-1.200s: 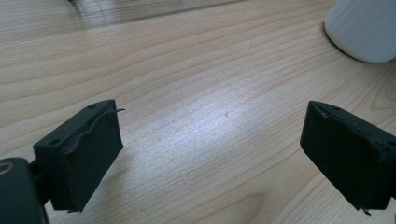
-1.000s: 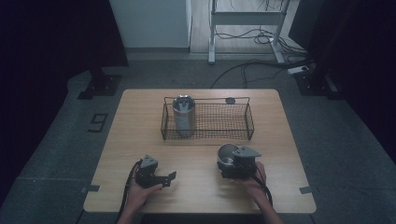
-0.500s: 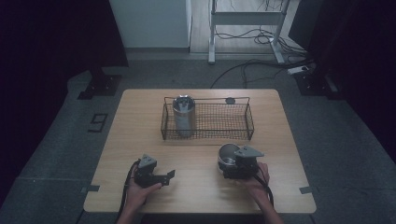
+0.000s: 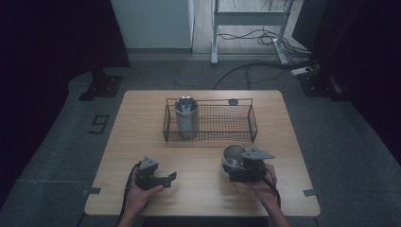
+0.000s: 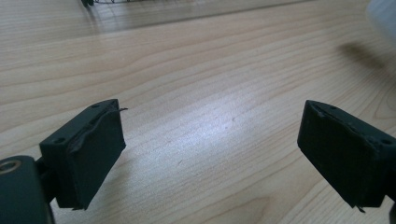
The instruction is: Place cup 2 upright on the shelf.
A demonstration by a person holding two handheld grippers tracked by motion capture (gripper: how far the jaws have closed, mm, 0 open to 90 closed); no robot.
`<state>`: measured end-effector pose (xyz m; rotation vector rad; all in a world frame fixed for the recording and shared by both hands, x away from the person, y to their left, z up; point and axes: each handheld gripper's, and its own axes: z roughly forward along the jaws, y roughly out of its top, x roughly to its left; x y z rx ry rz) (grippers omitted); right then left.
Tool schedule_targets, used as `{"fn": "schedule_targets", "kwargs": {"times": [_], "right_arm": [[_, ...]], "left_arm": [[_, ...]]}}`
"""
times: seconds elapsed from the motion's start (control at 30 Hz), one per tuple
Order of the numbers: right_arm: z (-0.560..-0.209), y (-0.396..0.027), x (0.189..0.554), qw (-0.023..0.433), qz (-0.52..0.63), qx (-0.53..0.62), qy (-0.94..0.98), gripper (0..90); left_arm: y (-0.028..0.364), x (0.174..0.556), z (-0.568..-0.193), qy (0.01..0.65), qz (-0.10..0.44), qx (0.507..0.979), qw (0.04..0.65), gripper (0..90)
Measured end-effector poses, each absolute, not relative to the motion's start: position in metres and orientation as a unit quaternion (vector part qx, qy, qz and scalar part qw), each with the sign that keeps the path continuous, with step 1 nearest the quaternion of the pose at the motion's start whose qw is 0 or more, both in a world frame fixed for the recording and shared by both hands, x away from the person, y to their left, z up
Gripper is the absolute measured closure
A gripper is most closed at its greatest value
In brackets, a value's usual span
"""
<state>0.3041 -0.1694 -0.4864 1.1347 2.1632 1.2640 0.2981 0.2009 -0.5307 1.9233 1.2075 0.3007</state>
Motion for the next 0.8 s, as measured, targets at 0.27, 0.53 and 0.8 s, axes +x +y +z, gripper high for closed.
{"fn": "schedule_targets", "kwargs": {"times": [0.27, 0.53, 0.8], "right_arm": [[-0.475, -0.171, 0.300, 0.199, 0.458, 0.393, 0.772, 7.8], [-0.461, -0.169, 0.299, 0.209, 0.462, 0.379, 0.774, 7.9], [-0.448, -0.168, 0.300, 0.210, 0.466, 0.371, 0.775, 7.8]], "left_arm": [[0.202, 0.298, -0.529, 0.480, 0.120, 0.763, 0.416, 7.9], [0.199, 0.298, -0.529, 0.477, 0.118, 0.765, 0.417, 7.9], [0.199, 0.297, -0.529, 0.476, 0.116, 0.766, 0.417, 7.9]]}}
